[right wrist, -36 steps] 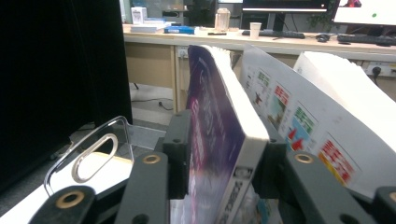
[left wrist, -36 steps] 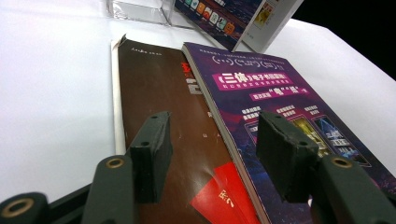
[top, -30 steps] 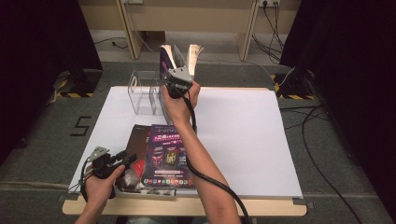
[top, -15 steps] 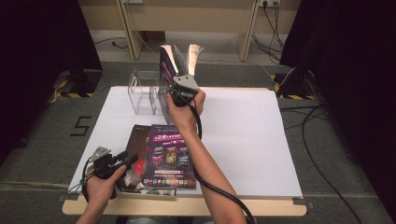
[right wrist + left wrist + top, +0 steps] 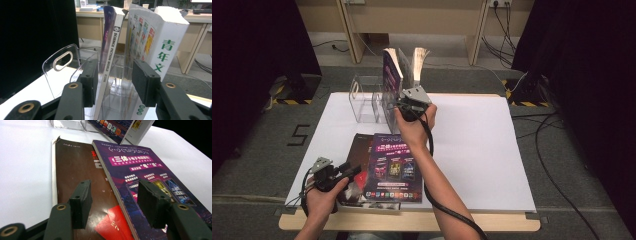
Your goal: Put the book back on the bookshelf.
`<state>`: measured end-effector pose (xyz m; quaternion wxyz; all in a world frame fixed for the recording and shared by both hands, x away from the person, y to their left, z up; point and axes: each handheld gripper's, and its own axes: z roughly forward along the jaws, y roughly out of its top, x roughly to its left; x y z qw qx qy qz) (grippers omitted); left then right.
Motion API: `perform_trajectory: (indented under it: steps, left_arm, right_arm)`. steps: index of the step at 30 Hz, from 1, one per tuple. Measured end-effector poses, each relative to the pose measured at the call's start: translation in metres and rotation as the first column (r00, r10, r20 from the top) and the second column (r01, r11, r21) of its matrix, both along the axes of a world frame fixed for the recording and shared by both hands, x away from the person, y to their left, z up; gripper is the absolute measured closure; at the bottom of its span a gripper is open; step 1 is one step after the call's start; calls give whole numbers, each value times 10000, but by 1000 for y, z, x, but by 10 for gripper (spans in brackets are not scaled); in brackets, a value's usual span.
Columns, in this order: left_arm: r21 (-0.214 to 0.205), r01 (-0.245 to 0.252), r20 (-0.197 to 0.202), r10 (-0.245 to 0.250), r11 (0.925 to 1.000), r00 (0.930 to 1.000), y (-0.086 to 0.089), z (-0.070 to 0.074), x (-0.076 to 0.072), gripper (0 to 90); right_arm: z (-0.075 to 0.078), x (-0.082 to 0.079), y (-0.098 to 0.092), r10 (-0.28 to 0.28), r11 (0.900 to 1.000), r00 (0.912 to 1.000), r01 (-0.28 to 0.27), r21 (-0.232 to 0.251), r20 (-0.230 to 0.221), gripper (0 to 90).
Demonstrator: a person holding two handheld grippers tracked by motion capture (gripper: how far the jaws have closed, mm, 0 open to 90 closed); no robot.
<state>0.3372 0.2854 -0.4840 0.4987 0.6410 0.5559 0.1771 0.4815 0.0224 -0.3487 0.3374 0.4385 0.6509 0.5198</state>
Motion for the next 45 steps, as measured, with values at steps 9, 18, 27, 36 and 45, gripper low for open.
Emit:
perform_trajectory:
  steps: [9, 18, 27, 36, 45]
  left_arm:
    - [17, 42, -10, -42, 10000, 10000, -2, 0, 0, 445]
    - [40, 90, 2, -90, 10000, 10000, -5, 0, 0, 445]
    - [62, 195, -51, -195, 9998, 9998, -7, -1, 1, 445]
    - [104, 280, -112, -279, 9996, 9995, -10, -2, 2, 448]
    - [126, 456, -194, -454, 9989, 9988, -15, -4, 4, 449]
  right_arm:
    - [-4, -10, -8, 162, 9998, 9998, -161, 79, -125, 559]
    - [-8, -17, -16, 237, 9995, 9991, -230, 204, -363, 561]
    - [-18, -20, -27, 253, 9995, 9960, -235, 220, -854, 574]
    - [-33, -20, -37, 255, 9994, 9886, -217, 269, -1482, 583]
    - [-54, -20, -48, 333, 9992, 9709, -267, 309, -2371, 616]
